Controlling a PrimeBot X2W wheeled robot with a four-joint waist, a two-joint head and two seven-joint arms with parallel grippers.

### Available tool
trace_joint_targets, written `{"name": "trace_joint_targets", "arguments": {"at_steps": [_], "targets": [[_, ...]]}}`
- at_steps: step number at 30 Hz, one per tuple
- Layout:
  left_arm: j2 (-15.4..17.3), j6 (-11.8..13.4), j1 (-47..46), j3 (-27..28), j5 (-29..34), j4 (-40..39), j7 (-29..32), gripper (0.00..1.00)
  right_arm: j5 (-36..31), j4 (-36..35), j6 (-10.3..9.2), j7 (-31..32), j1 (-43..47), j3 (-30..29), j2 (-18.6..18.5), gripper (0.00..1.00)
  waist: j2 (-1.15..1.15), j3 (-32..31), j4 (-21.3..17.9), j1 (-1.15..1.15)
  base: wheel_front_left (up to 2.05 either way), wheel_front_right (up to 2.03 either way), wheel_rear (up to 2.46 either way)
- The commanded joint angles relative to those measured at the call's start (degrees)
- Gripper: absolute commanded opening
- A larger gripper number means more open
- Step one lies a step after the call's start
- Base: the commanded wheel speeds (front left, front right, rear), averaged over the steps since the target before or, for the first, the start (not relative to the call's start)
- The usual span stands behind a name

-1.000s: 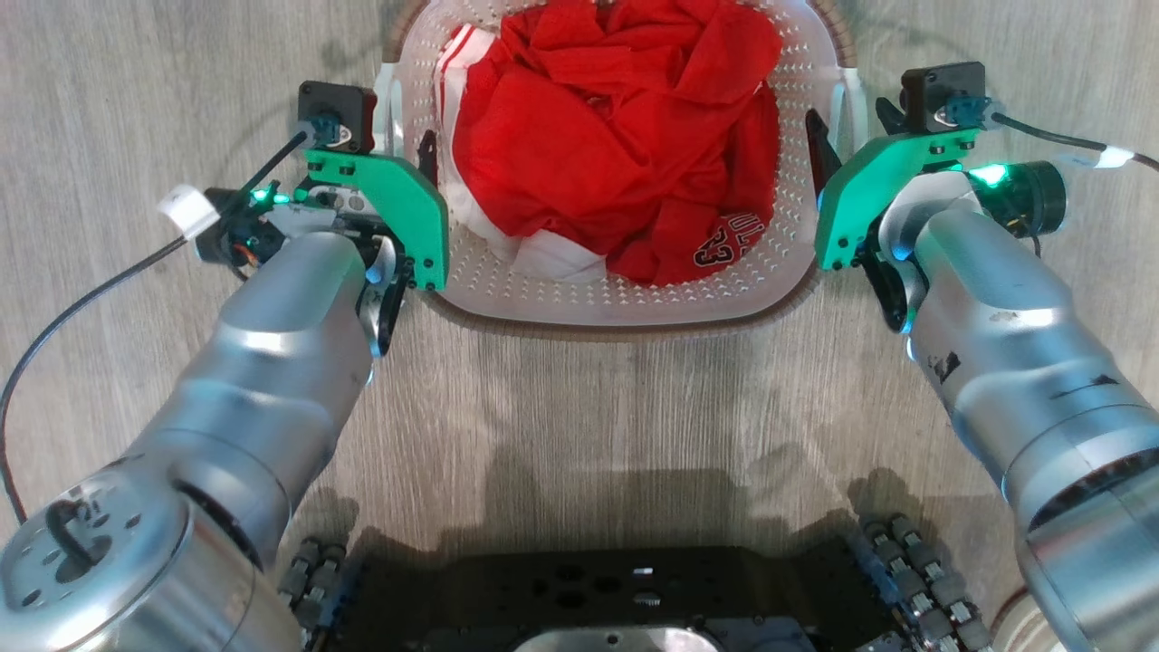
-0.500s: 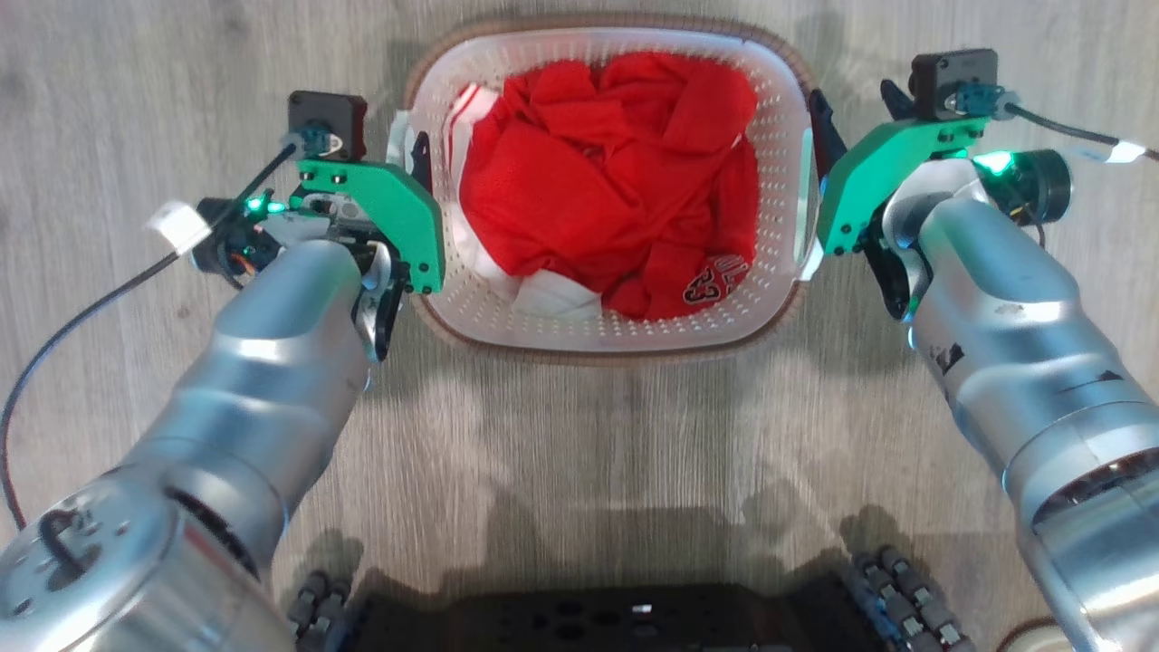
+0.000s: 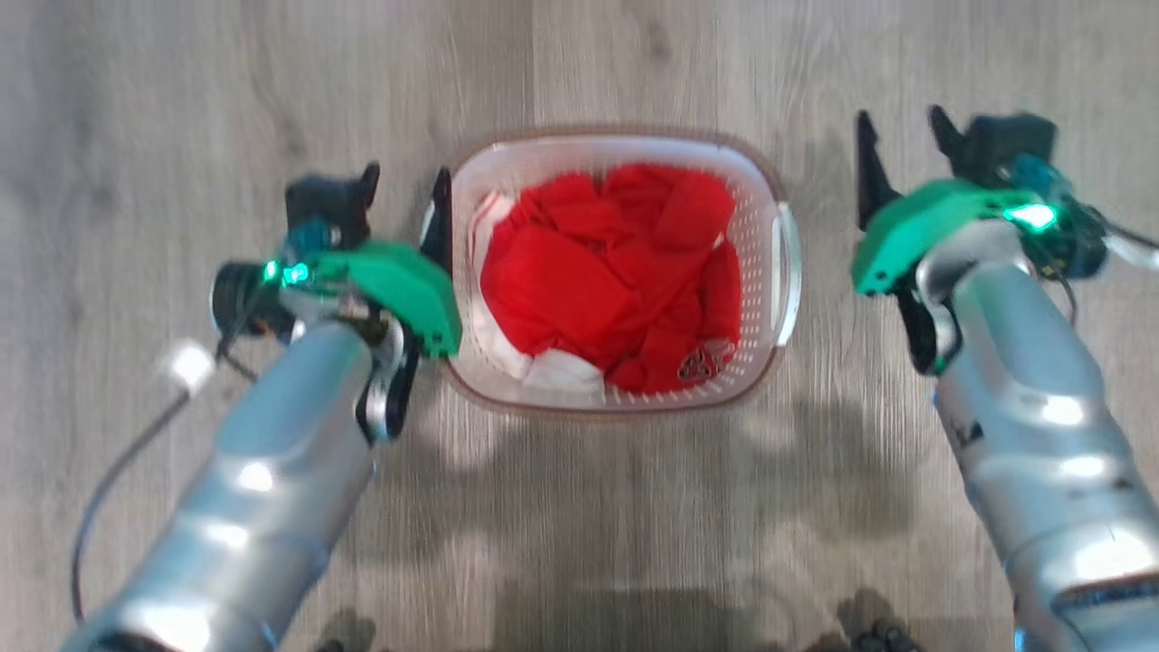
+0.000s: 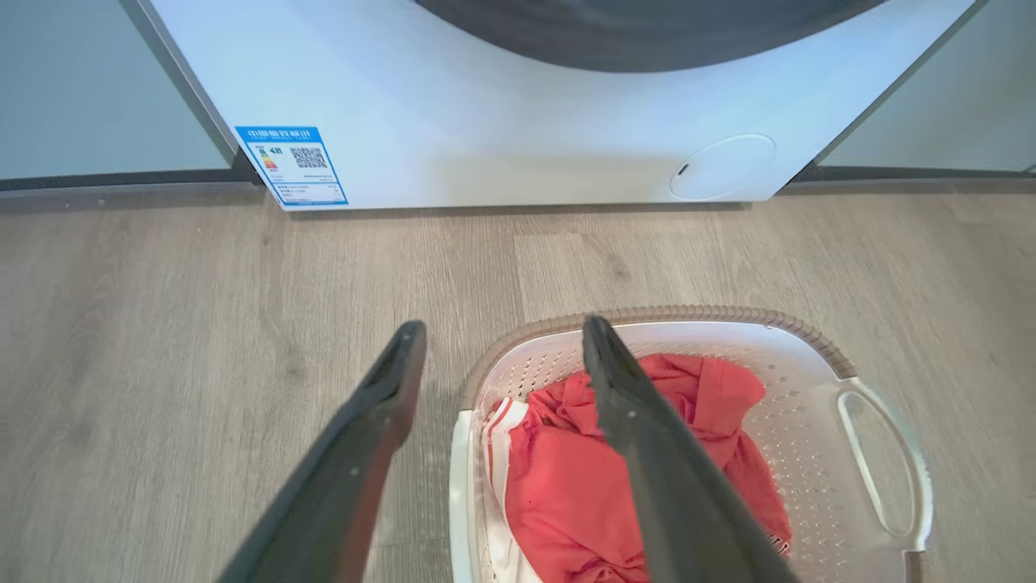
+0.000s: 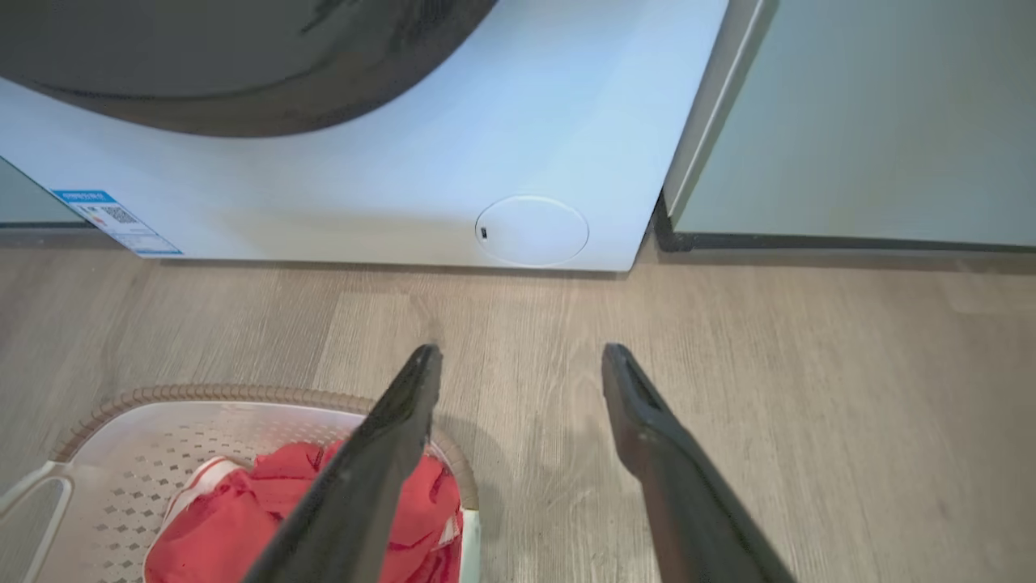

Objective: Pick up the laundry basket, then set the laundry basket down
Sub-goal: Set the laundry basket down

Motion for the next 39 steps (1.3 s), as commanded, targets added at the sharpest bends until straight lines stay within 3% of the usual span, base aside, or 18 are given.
{"name": "trace_joint_targets", "arguments": {"at_steps": [1, 10, 17, 27, 39], "targets": [[2.0, 0.4, 2.0, 4.1, 2.6, -3.6, -0.5, 1.00, -1.3, -3.8, 0.07, -0.6, 2.9, -1.0, 1.1, 1.00, -0.01, -4.1, 0.4, 0.01, 0.00, 0.00, 0.00], [0.6, -0.9, 16.7, 15.6, 15.1, -16.3, -0.5, 1.00, 0.0, -17.0, 0.07, -0.6, 15.0, -1.3, 1.2, 1.00, -0.01, -12.6, 0.6, 0.01, 0.00, 0.00, 0.00], [-1.1, -2.3, 27.0, 22.2, 21.1, -24.4, -0.5, 1.00, 0.9, -26.5, 0.07, -0.6, 24.9, -0.9, 1.2, 1.00, -0.01, -18.8, 0.1, 0.01, 0.00, 0.00, 0.00], [-2.8, -2.4, 37.9, 28.5, 25.2, -31.7, -0.5, 1.00, 2.8, -35.6, 0.07, -0.6, 36.7, 0.1, 1.2, 1.00, -0.01, -25.3, -1.2, 0.01, 0.00, 0.00, 0.00], [-3.8, -2.9, 49.0, 31.1, 27.0, -37.2, -0.5, 1.00, 3.0, -42.7, 0.07, -0.6, 46.4, -0.9, 1.2, 1.00, -0.01, -31.6, -3.2, 0.01, 0.00, 0.00, 0.00]]}}
